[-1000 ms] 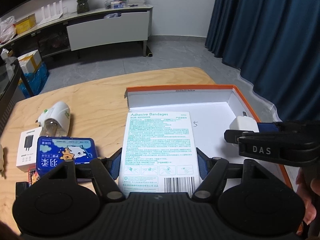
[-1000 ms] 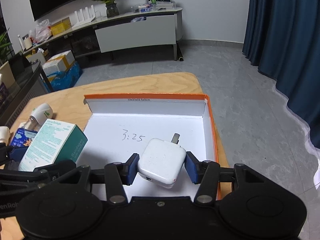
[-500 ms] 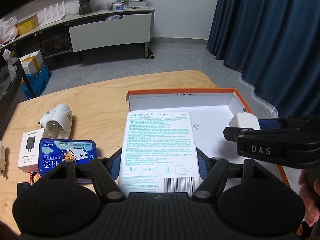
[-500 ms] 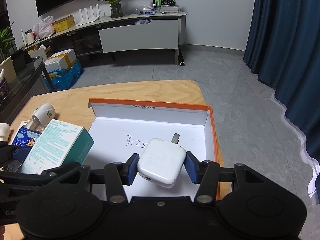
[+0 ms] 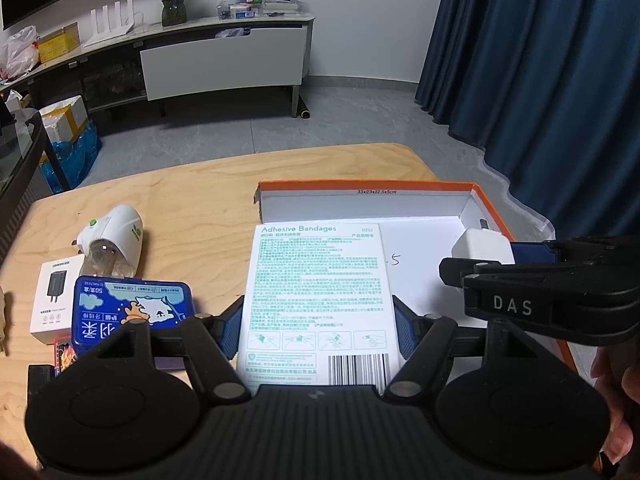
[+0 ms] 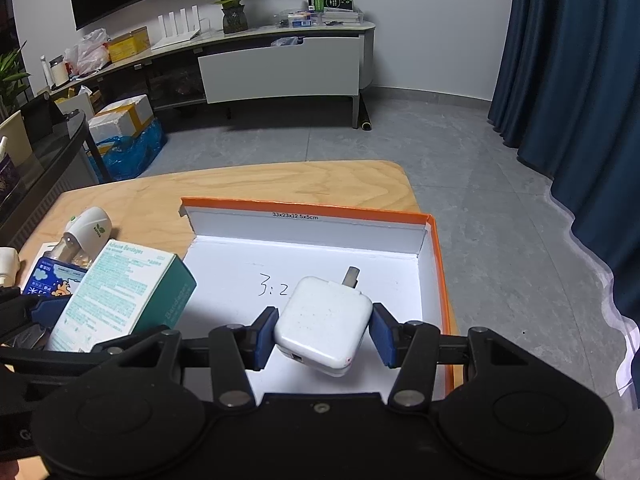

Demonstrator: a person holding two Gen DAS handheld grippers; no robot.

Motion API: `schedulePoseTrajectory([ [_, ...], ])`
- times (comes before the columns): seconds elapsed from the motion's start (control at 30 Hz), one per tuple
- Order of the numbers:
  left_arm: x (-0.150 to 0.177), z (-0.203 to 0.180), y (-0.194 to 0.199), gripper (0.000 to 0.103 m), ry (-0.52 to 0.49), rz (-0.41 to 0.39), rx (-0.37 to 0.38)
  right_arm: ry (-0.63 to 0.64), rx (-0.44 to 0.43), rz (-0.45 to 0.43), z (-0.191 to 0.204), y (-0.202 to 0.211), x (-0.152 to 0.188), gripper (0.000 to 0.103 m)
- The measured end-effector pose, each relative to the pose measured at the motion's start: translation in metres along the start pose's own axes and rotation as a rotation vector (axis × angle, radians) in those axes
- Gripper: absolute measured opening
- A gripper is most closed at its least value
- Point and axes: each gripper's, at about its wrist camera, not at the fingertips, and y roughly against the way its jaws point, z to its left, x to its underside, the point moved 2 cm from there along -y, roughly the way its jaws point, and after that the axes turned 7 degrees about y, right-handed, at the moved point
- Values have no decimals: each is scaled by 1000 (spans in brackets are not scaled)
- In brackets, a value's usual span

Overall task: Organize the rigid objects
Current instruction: 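Carry the bandages box and white charger over the white box with both tools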

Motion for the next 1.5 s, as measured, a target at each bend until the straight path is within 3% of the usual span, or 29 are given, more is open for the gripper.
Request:
schedulePoseTrajectory([
  [1.5, -17, -12, -33, 72, -28, 33, -4, -2, 6, 34, -9, -29, -21, 61],
])
